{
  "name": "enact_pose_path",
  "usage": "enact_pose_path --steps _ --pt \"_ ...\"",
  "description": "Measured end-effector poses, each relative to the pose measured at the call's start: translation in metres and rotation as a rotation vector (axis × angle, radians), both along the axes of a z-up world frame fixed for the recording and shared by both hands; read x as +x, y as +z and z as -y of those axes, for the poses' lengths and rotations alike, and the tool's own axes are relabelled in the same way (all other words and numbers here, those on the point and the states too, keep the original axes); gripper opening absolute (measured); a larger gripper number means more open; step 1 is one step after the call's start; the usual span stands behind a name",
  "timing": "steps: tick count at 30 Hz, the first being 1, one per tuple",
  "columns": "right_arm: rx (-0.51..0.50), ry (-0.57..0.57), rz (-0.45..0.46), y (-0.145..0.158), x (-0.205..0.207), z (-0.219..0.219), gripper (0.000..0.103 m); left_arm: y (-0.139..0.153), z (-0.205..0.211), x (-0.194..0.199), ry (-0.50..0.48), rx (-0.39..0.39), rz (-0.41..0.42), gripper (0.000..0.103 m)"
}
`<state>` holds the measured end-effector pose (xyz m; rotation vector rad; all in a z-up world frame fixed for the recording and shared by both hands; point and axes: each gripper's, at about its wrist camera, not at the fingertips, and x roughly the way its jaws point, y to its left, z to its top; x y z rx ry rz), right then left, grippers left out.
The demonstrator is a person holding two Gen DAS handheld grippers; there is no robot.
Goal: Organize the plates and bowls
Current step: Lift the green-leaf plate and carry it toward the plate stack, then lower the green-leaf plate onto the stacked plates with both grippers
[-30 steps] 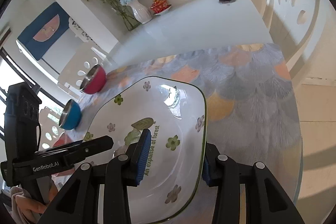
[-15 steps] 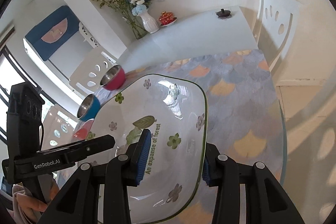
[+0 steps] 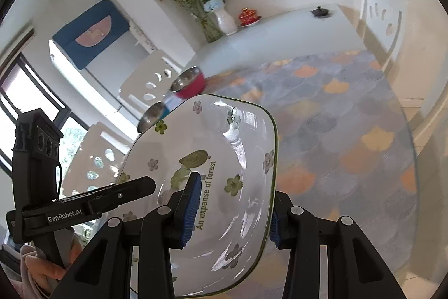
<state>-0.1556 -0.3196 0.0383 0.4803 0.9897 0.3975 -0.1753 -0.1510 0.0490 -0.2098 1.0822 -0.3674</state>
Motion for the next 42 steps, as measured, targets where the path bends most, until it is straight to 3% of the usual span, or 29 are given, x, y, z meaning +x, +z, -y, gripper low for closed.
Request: enact_pose_path --steps 5,21,42 --pt "0.029 0.031 0.007 0.001 -0.009 -0.026 0.042 -0.006 -0.033 -0.011 0.045 -0.023 -0.037 0.045" --pt "0.076 0.155 -0.031 -0.011 -0.027 -0.112 0.042 -0.019 -0.121 -0.038 0.132 -0.038 -0.049 0.045" --pt "0.047 0.224 -0.17 -0.062 -0.053 -0.155 0.042 -0.072 -0.155 -0.058 0.124 -0.049 -0.142 0.045"
